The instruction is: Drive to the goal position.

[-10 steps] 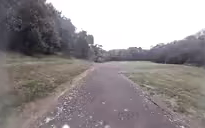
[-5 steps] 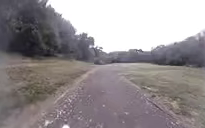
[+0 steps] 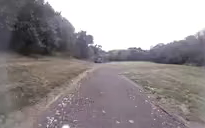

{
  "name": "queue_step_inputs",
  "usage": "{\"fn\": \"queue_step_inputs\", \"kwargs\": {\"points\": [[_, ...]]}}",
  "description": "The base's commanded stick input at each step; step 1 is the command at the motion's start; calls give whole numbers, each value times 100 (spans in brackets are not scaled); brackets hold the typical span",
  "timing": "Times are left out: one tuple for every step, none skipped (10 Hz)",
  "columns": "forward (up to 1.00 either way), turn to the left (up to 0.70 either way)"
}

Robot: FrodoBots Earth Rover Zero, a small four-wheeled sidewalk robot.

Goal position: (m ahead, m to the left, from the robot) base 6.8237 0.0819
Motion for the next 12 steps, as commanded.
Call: {"fn": "queue_step_inputs", "kwargs": {"points": [[45,0],[45,0],[45,0],[45,0],[45,0],[45,0],[45,0],[45,0],[45,0],[45,0],[45,0],[45,0]]}}
